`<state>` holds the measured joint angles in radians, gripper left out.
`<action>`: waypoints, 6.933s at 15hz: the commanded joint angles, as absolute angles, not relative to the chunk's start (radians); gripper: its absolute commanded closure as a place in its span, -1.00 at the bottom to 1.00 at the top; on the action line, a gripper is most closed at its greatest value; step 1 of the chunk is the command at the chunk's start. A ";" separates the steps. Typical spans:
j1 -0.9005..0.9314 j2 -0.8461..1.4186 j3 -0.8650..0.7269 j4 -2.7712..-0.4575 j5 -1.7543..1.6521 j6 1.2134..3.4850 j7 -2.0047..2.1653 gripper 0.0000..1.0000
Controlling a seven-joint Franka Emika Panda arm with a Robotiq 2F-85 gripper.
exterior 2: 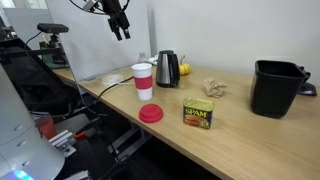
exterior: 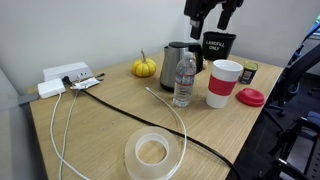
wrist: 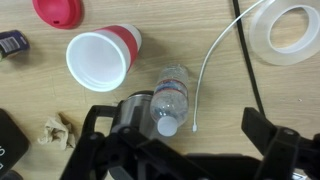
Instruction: Pick up the water bottle and move it to the right.
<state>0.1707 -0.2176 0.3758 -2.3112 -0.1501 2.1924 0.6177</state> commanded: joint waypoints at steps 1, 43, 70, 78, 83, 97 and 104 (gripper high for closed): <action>0.169 -0.164 0.347 -2.302 -0.170 2.225 0.642 -1.00; 0.187 0.056 0.154 -2.284 -0.019 2.565 0.662 -1.00; 0.215 0.040 0.167 -2.275 -0.080 2.541 0.722 -1.00; 0.219 0.011 0.181 -2.280 -0.181 2.403 0.786 -1.00; 0.221 0.029 0.187 -2.279 -0.186 2.421 0.816 -0.66; 0.221 0.030 0.185 -2.279 -0.185 2.433 0.855 0.80; 0.218 -0.019 0.187 -2.281 -0.172 2.412 0.849 0.80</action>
<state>0.2235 0.0207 0.1838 -2.2754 -0.1679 2.4284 0.8416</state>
